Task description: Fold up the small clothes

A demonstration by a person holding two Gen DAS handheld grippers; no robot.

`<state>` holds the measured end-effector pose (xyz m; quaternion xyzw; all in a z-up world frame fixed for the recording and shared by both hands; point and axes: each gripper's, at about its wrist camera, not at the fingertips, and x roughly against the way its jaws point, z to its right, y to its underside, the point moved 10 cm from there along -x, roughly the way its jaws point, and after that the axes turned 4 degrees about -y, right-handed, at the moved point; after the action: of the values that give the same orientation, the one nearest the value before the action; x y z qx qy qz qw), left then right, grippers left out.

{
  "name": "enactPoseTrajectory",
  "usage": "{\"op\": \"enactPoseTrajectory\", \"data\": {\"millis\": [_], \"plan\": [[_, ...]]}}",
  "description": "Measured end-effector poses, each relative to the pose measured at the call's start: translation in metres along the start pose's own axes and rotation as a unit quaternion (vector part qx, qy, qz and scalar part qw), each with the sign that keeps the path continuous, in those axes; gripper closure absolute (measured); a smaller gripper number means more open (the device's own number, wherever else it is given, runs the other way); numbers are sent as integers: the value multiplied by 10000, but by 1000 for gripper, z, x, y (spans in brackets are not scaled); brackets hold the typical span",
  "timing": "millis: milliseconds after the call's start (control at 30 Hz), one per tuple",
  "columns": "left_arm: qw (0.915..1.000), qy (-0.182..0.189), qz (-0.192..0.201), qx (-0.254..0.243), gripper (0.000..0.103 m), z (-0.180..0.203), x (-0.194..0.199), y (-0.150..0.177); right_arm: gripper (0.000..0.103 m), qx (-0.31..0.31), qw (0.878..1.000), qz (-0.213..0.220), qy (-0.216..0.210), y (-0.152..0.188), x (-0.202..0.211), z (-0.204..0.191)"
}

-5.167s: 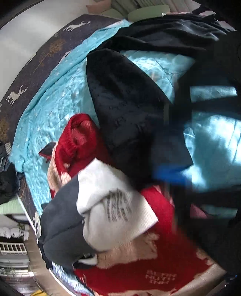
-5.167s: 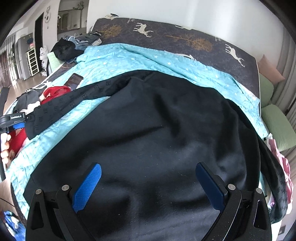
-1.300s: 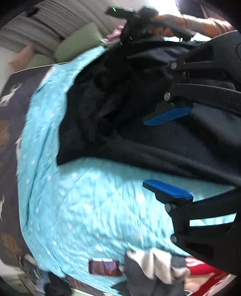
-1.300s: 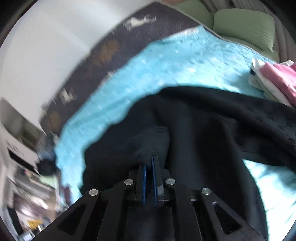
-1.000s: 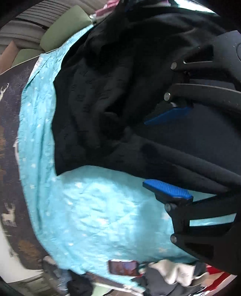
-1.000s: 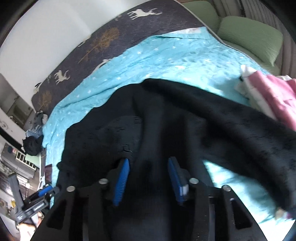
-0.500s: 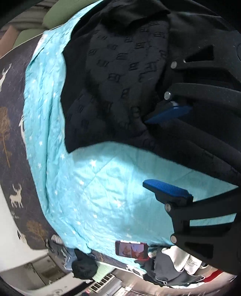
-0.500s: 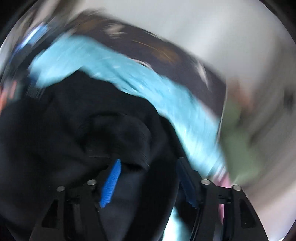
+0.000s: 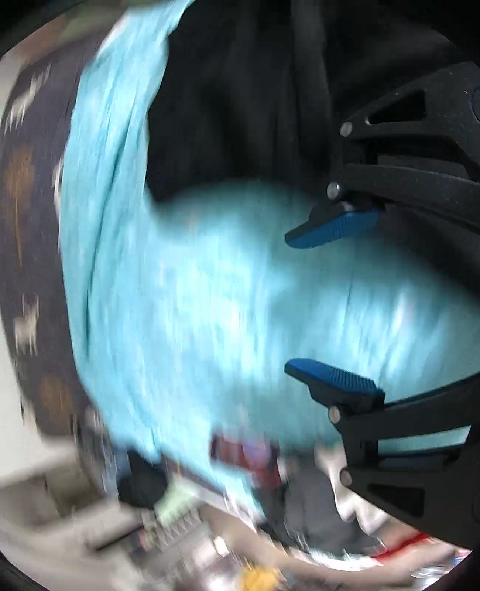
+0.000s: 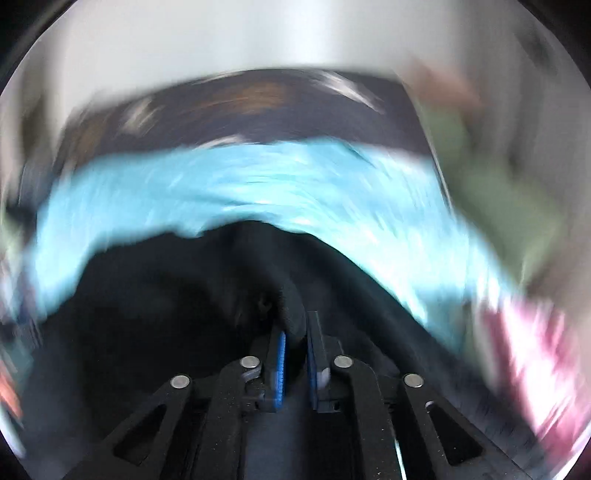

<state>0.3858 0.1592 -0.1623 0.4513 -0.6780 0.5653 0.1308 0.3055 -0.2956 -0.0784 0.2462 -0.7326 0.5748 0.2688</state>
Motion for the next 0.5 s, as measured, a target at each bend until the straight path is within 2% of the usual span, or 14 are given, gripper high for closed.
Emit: {"op": "enactPoseTrajectory", "data": {"millis": [33, 100, 167, 233, 300, 400, 500], "plan": [[9997, -185, -12, 172, 40, -18, -8, -1, 90, -927, 9952, -307, -103, 8, -6, 40], [9979, -37, -315, 560, 41, -40, -21, 4, 87, -1574, 9848, -730, -49, 26, -15, 83], [9930, 352, -611, 947, 42, -51, -27, 11, 83, -1515, 9838, -939, 168, 45, -17, 109], [9915, 616, -632, 957, 42, -49, -20, 13, 73, -1211, 9872, -991, 311, 56, -13, 116], [9899, 1064, -582, 734, 42, -29, -4, 14, 70, -1189, 9879, -896, 442, 57, -6, 122], [9846, 1718, -289, 142, 41, 8, 29, 11, 67, -1509, 9861, -639, 292, 38, 6, 117], [9826, 1705, 241, -699, 31, 42, 57, 9, 60, -1227, 9918, -357, 43, 9, 17, 83]]}}
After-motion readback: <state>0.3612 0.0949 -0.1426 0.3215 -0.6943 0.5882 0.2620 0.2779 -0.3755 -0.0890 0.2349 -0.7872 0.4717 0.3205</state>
